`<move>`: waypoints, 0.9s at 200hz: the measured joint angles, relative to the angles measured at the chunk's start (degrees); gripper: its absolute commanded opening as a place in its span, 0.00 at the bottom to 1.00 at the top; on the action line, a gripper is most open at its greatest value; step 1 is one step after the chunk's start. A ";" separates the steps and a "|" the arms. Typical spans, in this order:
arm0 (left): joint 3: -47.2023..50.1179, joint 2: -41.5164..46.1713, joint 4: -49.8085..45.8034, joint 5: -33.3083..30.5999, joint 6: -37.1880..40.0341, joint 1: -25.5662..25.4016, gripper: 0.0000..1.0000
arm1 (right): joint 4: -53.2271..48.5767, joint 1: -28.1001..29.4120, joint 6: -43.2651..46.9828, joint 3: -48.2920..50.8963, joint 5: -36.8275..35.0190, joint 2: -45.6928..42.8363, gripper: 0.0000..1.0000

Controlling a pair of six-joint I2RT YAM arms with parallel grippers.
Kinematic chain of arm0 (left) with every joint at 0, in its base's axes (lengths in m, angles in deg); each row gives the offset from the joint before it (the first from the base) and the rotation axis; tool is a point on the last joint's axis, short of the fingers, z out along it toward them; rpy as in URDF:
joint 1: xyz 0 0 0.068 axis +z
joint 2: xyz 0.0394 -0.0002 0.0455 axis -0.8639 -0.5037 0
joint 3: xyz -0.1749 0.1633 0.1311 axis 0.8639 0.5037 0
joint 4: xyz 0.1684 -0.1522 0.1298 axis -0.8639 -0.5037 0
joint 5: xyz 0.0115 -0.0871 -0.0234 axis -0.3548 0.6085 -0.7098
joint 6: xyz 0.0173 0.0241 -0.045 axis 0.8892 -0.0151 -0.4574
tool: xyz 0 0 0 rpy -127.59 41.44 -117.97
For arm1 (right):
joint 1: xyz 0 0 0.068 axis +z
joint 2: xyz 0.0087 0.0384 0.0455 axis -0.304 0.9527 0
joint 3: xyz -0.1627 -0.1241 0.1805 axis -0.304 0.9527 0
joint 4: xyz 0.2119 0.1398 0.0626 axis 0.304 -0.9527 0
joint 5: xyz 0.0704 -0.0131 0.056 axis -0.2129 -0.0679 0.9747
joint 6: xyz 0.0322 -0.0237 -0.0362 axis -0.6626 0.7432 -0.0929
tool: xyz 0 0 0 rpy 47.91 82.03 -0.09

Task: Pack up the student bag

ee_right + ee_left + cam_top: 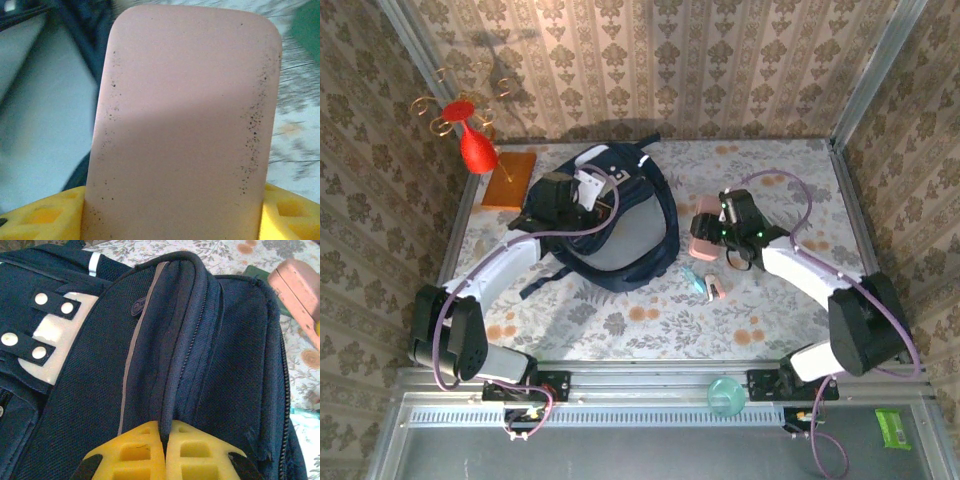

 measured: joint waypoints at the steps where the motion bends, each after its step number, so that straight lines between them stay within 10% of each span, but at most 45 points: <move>1: 0.02 0.00 0.02 0.04 -0.04 0.02 0.00 | 0.28 0.20 0.02 0.17 0.26 -0.17 0.41; 102: -2.49 1.44 0.00 5.01 -8.46 1.05 0.00 | 10.58 14.67 -4.98 -8.04 13.79 13.07 0.39; 180: -8.15 2.58 -2.36 4.74 -13.42 3.30 0.00 | 14.62 15.06 -18.91 -28.17 2.95 34.03 0.44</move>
